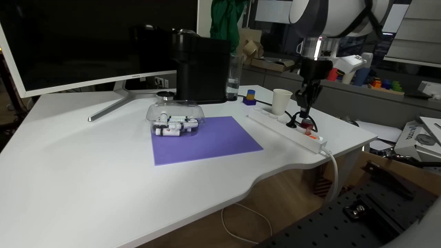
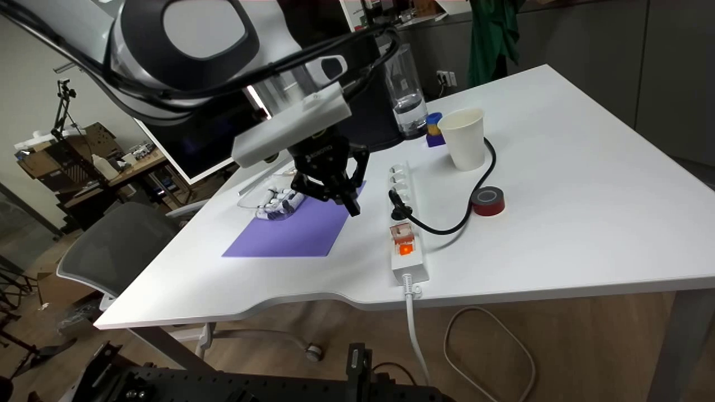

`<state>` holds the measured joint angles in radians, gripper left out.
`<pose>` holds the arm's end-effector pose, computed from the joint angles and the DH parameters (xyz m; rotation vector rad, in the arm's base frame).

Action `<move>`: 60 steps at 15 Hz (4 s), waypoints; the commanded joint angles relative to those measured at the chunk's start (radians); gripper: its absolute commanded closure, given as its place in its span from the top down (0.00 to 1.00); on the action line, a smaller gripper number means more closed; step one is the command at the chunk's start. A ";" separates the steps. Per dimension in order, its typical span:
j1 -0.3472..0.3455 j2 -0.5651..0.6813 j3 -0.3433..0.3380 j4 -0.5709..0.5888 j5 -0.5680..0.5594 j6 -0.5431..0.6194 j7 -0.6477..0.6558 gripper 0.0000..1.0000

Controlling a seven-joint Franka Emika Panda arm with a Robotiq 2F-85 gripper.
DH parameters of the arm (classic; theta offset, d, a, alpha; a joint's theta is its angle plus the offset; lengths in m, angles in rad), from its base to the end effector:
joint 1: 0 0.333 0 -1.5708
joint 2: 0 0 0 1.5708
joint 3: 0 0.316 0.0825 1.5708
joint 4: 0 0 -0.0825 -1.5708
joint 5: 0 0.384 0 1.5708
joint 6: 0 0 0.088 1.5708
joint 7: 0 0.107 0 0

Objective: Push on the first button from the right on the adaptor.

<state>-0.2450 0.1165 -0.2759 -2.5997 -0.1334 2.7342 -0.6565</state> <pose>0.3848 -0.2182 0.2178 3.0328 0.3960 -0.0468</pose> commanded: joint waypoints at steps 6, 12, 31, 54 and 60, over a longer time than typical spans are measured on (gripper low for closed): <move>-0.081 0.057 -0.003 -0.021 0.038 0.049 0.035 0.00; -0.131 0.168 0.042 0.034 0.091 0.137 0.025 0.00; -0.187 0.236 0.031 0.140 0.020 0.051 0.025 0.00; -0.176 0.323 0.063 0.185 -0.017 0.084 0.025 0.00; -0.180 0.399 0.065 0.207 -0.028 0.093 0.034 0.00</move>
<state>-0.4173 0.3972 -0.2165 -2.4418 -0.1551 2.8118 -0.6489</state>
